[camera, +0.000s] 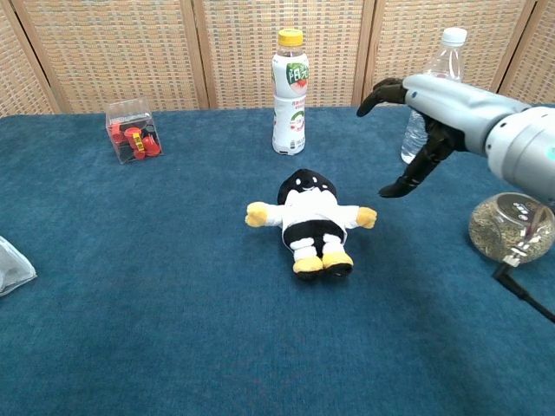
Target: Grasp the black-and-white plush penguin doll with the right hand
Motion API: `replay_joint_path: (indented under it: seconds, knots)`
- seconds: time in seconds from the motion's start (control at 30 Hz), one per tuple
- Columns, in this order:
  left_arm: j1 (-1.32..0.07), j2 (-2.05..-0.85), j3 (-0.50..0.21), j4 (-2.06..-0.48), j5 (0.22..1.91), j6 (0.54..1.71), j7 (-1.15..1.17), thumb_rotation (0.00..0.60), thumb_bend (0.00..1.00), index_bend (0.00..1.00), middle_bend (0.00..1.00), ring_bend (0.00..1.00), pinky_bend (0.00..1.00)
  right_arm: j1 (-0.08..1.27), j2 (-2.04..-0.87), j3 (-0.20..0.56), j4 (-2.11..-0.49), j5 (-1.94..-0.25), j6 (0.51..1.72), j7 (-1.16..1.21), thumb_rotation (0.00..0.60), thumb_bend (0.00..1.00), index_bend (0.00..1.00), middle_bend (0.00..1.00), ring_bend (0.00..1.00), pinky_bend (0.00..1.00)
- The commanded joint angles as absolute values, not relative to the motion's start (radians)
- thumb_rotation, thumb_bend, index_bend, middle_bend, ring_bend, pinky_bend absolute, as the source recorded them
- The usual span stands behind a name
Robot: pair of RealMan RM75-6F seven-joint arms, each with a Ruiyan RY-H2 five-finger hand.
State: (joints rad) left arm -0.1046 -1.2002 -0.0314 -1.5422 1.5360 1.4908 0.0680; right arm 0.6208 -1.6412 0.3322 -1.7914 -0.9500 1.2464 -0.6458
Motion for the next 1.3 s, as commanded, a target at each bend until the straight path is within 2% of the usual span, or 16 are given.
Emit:
replay_joint_path:
  seconds: [0.03,0.43,0.8,1.3]
  knots:
    - [-0.108,-1.2,-0.03,-1.541,1.534,1.483,0.063,0.6,0.12,0.0,0.0,0.0,0.0,0.671,-1.709,0.349,-1.741,-0.923,1.252,-0.684,0.6,0.32,0.27,0.0,0.0,0.0]
    - [-0.116,-1.198,-0.033,-1.534,1.518,1.463,0.046,0.6,0.12,0.0,0.0,0.0,0.0,0.771,-1.824,0.385,-1.661,-0.865,1.257,-0.746,0.6,0.38,0.32,0.0,0.0,0.0]
    - [-0.12,-1.197,-0.035,-1.532,1.507,1.455,0.048,0.6,0.13,0.0,0.0,0.0,0.0,0.861,-1.928,0.419,-1.543,-0.757,1.245,-0.812,0.6,0.4,0.37,0.0,0.0,0.0]
    - [-0.125,-1.196,-0.038,-1.527,1.493,1.441,0.039,0.6,0.12,0.0,0.0,0.0,0.0,0.935,-2.032,0.434,-1.421,-0.711,1.204,-0.8,0.6,0.41,0.4,0.0,0.0,0.0]
